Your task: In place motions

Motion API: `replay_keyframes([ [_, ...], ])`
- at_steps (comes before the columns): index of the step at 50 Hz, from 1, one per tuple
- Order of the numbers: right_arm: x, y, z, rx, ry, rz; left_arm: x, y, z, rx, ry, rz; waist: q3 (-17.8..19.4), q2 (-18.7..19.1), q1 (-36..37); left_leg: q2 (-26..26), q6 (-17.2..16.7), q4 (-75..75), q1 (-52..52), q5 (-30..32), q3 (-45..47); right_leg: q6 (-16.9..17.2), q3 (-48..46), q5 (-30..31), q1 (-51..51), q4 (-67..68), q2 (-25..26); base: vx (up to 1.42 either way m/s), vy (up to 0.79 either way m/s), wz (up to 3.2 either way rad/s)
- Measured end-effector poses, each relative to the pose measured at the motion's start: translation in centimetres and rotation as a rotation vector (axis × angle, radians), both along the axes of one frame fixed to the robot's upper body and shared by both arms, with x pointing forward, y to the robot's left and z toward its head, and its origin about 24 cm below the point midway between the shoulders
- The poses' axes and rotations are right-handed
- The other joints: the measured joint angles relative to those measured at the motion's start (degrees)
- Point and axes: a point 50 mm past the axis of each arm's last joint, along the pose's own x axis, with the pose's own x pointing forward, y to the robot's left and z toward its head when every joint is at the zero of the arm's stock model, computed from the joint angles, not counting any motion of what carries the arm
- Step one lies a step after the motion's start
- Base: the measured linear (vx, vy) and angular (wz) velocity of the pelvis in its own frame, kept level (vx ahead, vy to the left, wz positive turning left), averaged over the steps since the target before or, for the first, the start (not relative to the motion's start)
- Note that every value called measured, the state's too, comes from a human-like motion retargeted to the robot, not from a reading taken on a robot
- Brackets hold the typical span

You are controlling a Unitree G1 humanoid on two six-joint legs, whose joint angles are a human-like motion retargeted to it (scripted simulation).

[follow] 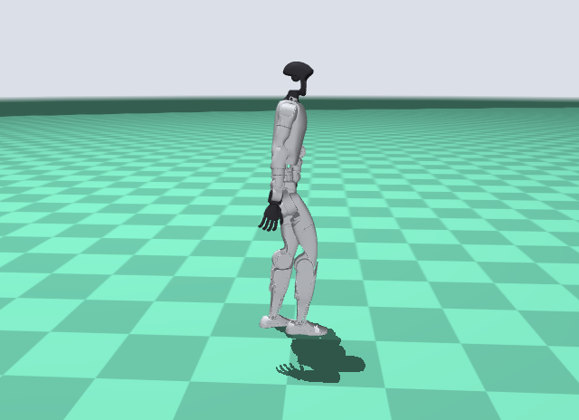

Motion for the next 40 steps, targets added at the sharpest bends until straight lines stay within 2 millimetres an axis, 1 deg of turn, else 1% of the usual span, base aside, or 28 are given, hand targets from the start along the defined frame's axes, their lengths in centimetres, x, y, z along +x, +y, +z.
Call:
replay_keyframes([
  [3, -1.5, -0.1, 0.0, 0.002, 0.062, -0.05, 0.2, -0.7, -0.3, -0.011, -0.035, -0.037, 0.5, -0.5, -1.2, -2.3, 0.5, -1.4, 3.3, -0.5, -2.6, 2.2, 11.3, -0.9, 0.1, -7.2, 0.8, 0.39, -0.08, 1.82],
  [5, -2.6, -0.1, 0.1, -0.001, 0.112, -0.085, 0.2, -1.2, -0.5, -0.007, -0.07, -0.072, 0.7, -0.6, -0.2, -3.0, 1.0, -1.6, 5.7, -1.5, -2.9, 3.7, 15.0, -1.3, 1.5, -10.4, 0.0, 0.46, -0.12, 1.11],
  [6, -3.2, -0.2, 0.2, -0.004, 0.139, -0.1, 0.2, -1.3, -0.6, -0.005, -0.086, -0.092, 0.6, -0.8, 0.7, -3.9, 1.5, -0.8, 6.5, -2.2, -3.4, 4.9, 14.4, 0.9, 2.6, -10.9, -1.3, 0.51, -0.13, 0.79],
  [7, -3.8, -0.2, 0.3, -0.007, 0.167, -0.114, 0.0, -1.4, -0.7, -0.003, -0.1, -0.113, 0.4, -1.2, 1.7, -4.7, 2.0, 0.3, 7.2, -2.9, -3.9, 5.4, 13.2, 2.4, 3.6, -11.1, -2.4, 0.52, -0.09, 0.64],
  [8, -4.5, -0.2, 0.4, -0.009, 0.198, -0.127, -0.2, -1.5, -0.8, -0.002, -0.108, -0.133, 0.2, -1.6, 2.8, -5.5, 2.5, 2.1, 7.5, -3.3, -4.4, 4.4, 10.9, 2.8, 4.5, -10.8, -3.2, 0.59, -0.09, 0.55],
  [10, -5.6, 0.0, 0.6, -0.005, 0.258, -0.151, -1.0, -1.6, -0.9, 0.002, -0.105, -0.162, -0.7, -2.1, 5.5, -6.4, 4.0, 6.7, 7.0, -1.0, -3.3, 3.8, 10.0, 0.9, 6.1, -9.4, -5.0, 0.63, -0.13, 0.58],
  [12, -5.1, 0.4, 0.5, 0.012, 0.272, -0.165, -1.2, -1.7, -1.0, 0.026, -0.109, -0.148, -0.8, -2.5, 5.0, -4.6, 3.7, 15.4, 3.0, 5.9, -0.7, 3.3, 9.1, -1.6, 7.4, -8.9, -6.7, 0.28, -0.15, 1.4],
  [13, -4.6, 0.6, 0.4, 0.02, 0.261, -0.169, -1.1, -1.6, -1.0, 0.041, -0.118, -0.129, -0.5, -2.8, 3.9, -3.0, 2.7, 20.0, 1.1, 9.9, 0.9, 3.1, 7.6, -2.7, 8.6, -9.2, -7.7, 0.15, -0.15, 1.87],
  [15, -3.3, 0.8, 0.2, 0.034, 0.21, -0.168, -0.7, -1.5, -1.0, 0.055, -0.144, -0.09, -0.1, -3.0, 2.7, 0.2, 2.0, 28.2, -2.5, 14.5, 5.8, 2.8, 4.1, -4.3, 10.3, -9.7, -9.7, 0.24, -0.16, 1.73],
  [17, -2.1, 0.6, 0.1, 0.04, 0.158, -0.154, -0.4, -1.6, -1.0, 0.05, -0.154, -0.084, -0.3, -3.6, 3.3, 2.5, 6.1, 33.9, -4.7, 11.7, 12.3, 2.7, 1.9, -5.9, 11.8, -9.8, -11.5, 0.29, -0.09, 1.27],
  [18, -1.7, 0.5, 0.1, 0.039, 0.143, -0.142, -0.4, -1.7, -1.0, 0.049, -0.157, -0.087, -0.7, -4.1, 3.7, 4.1, 7.9, 34.6, -4.6, 9.9, 17.3, 2.6, 0.6, -6.6, 12.5, -9.9, -12.5, 0.28, -0.08, 1.2],
  [20, -0.6, 0.3, 0.1, 0.03, 0.113, -0.107, -0.1, -1.7, -1.1, 0.057, -0.183, -0.087, -1.1, -4.5, 4.2, 6.0, 10.3, 33.4, -4.3, 8.1, 25.7, 2.4, -2.3, -7.9, 13.8, -10.2, -13.9, 0.28, -0.1, 1.12],
  [22, 0.8, -0.2, 0.2, 0.009, 0.08, -0.062, 0.6, -1.8, -1.2, 0.075, -0.229, -0.077, -0.6, -3.8, 5.6, 5.0, 8.5, 29.4, -6.6, 9.5, 27.2, 1.9, -3.9, -8.9, 15.1, -10.7, -13.4, 0.2, -0.06, 0.68],
  [24, 2.0, -1.0, 0.4, -0.018, 0.051, -0.032, 1.1, -1.9, -1.2, 0.09, -0.258, -0.082, -0.2, -1.9, 7.7, 3.8, 4.1, 24.2, -10.4, 11.9, 24.1, 1.4, -5.2, -9.6, 16.5, -11.4, -11.5, 0.34, -0.03, 0.39],
  [26, 2.7, -1.6, 0.6, -0.042, 0.038, -0.012, 1.1, -1.9, -1.3, 0.103, -0.267, -0.097, -0.1, 0.2, 10.1, 2.7, -0.6, 17.3, -13.8, 13.6, 19.2, 1.0, -6.2, -10.5, 17.9, -12.0, -9.3, 0.39, -0.02, 0.24],
  [28, 3.2, -2.1, 0.7, -0.057, 0.037, 0.003, 0.9, -1.9, -1.3, 0.111, -0.27, -0.105, 0.1, 2.1, 12.2, 2.6, -3.9, 9.6, -15.8, 14.2, 16.1, 0.6, -7.3, -11.7, 19.7, -12.3, -7.2, 0.37, -0.02, 0.27],
  [30, 3.6, -2.2, 0.8, -0.067, 0.041, 0.011, 0.5, -1.9, -1.3, 0.116, -0.264, -0.105, 0.4, 3.5, 13.1, 4.1, -5.9, 2.4, -16.8, 13.7, 17.5, 0.5, -9.0, -13.1, 21.8, -12.7, -5.5, 0.43, -0.02, 0.56],
  [33, 4.0, -2.2, 0.9, -0.07, 0.051, 0.015, -1.0, -2.0, -1.3, 0.111, -0.219, -0.084, -0.2, 4.2, 12.3, 5.7, -8.2, -4.3, -18.6, 12.4, 23.7, 1.0, -12.3, -15.2, 24.9, -13.4, -4.8, 0.58, 0.0, 0.87],
  [34, 4.0, -2.1, 0.9, -0.066, 0.056, 0.017, -1.6, -2.0, -1.3, 0.108, -0.196, -0.074, -0.6, 4.1, 11.8, 5.9, -8.3, -5.5, -18.8, 12.1, 26.6, 1.1, -13.7, -15.7, 25.8, -13.7, -4.8, 0.52, -0.03, 1.02],
  [35, 3.9, -1.9, 0.9, -0.06, 0.062, 0.018, -2.3, -2.0, -1.2, 0.107, -0.172, -0.064, -1.2, 4.0, 11.1, 6.1, -8.2, -6.3, -18.8, 11.8, 29.9, 1.2, -15.1, -16.2, 26.7, -14.0, -4.8, 0.63, 0.0, 0.94],
  [37, 3.7, -1.3, 0.7, -0.038, 0.071, 0.015, -3.6, -2.1, -1.1, 0.106, -0.12, -0.043, -2.0, 3.4, 11.0, 6.2, -6.0, -6.4, -17.4, 11.7, 34.5, 1.3, -16.7, -16.9, 28.4, -14.3, -4.7, 0.69, 0.0, 0.63],
  [38, 3.5, -0.9, 0.6, -0.023, 0.074, 0.013, -4.2, -2.1, -1.0, 0.109, -0.099, -0.03, -2.4, 2.9, 11.3, 6.3, -4.3, -5.8, -16.5, 11.7, 35.5, 1.4, -17.1, -16.9, 29.1, -14.1, -4.9, 0.68, -0.02, 0.31],
  [40, 2.9, 0.0, 0.3, 0.012, 0.083, 0.006, -5.5, -2.1, -0.8, 0.127, -0.069, 0.005, -3.4, 1.2, 12.3, 5.7, 0.4, -5.0, -14.6, 13.4, 40.4, 1.6, -17.5, -15.9, 30.3, -13.4, -6.3, 0.82, 0.03, 0.18],
])
